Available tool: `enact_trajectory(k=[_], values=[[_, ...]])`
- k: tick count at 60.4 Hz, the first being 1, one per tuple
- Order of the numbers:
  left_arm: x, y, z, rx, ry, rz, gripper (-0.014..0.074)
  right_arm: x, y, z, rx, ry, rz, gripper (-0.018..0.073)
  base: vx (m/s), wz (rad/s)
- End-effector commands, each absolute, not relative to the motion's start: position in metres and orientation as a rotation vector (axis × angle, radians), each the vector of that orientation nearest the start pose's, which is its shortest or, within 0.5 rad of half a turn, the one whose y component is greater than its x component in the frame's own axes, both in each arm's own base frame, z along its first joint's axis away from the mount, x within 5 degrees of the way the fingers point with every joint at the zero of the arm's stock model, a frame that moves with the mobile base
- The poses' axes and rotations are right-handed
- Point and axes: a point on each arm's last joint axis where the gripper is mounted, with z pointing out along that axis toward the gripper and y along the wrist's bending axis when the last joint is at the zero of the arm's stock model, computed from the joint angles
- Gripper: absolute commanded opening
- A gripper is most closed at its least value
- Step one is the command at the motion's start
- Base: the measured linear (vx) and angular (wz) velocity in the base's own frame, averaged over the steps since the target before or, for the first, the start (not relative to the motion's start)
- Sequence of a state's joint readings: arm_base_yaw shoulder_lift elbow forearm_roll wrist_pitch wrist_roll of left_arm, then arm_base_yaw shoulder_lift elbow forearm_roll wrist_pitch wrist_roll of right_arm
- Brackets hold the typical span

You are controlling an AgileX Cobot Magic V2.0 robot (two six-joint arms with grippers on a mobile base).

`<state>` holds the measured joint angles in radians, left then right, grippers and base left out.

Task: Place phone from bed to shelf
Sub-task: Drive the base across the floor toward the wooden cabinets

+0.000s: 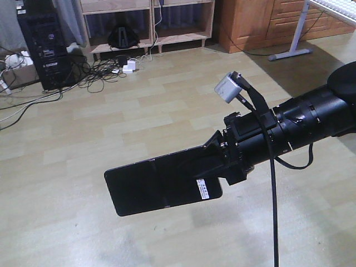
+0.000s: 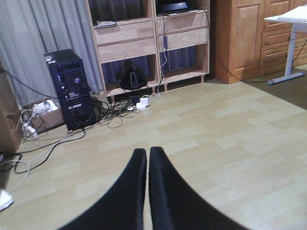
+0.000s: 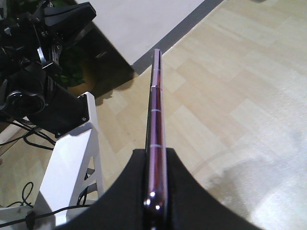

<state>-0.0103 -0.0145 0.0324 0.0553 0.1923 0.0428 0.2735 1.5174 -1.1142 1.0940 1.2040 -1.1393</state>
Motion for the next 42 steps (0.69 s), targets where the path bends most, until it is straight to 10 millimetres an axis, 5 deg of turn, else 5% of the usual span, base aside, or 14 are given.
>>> enact_trajectory(k=[1, 42], values=[[0.0548, -0.0001, 0.2014, 0.076, 1.583, 0.065, 0.0001, 0.2453, 0.1516, 0.3276, -1.171, 1.994, 1.32, -0.0001, 0.47, -0.07], [0.0548, -0.0001, 0.2014, 0.076, 1.583, 0.065, 0.0001, 0.2453, 0.1517, 0.3277, -1.17, 1.993, 1.321, -0.0001, 0.47, -0.19]])
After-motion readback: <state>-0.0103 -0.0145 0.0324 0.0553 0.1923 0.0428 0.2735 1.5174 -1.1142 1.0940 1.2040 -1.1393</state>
